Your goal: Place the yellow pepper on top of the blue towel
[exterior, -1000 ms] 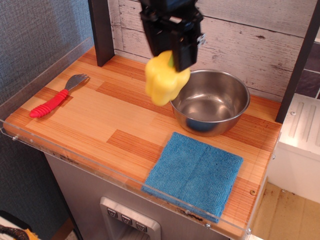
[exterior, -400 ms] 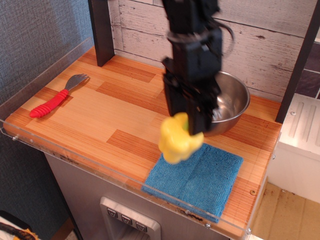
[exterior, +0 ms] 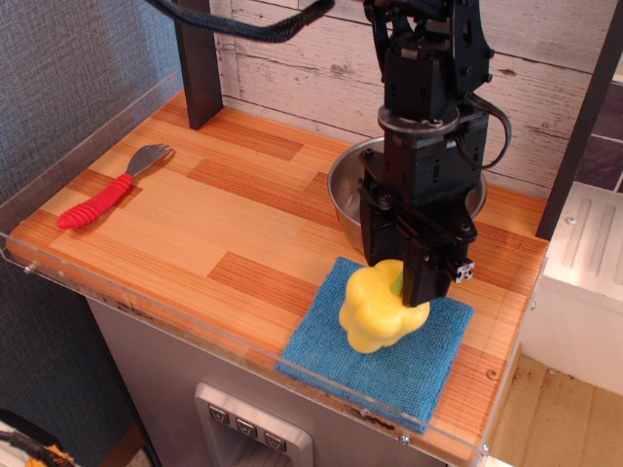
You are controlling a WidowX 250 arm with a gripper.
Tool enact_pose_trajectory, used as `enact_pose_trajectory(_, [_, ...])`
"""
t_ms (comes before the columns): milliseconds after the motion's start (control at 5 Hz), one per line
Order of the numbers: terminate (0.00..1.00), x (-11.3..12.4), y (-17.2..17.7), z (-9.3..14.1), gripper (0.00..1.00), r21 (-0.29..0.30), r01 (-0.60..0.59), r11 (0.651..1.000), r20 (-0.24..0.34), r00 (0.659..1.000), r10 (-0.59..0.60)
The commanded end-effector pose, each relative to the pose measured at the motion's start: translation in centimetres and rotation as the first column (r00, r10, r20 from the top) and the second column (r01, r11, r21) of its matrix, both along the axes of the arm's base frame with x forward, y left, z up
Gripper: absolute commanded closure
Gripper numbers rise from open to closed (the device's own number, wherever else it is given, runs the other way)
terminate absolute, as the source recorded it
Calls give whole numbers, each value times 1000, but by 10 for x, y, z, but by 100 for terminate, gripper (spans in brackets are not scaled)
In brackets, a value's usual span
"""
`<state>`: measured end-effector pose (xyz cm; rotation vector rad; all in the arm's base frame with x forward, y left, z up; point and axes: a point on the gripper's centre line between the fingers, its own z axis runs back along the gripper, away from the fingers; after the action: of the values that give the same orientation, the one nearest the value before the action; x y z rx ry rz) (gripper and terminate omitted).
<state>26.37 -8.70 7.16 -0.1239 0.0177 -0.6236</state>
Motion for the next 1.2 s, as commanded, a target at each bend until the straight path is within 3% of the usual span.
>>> enact_pose_trajectory(0, [0,-3,14,26,0,-35,-20,999,46,999,22])
enact_pose_trajectory(200, [0,-1,28,47,0,-66,-49,997,79,995,54])
enact_pose_trajectory(400, [0,4,68,93,0,-81,-205,975,163,963,216])
enact_pose_trajectory(600, [0,14,112,113,0,3,-441,897,186,882,433])
enact_pose_trajectory(800, [0,25,160,99,0,85,-633,769,158,771,617])
enact_pose_trajectory(1000, [0,30,183,89,0,121,-681,722,143,732,666])
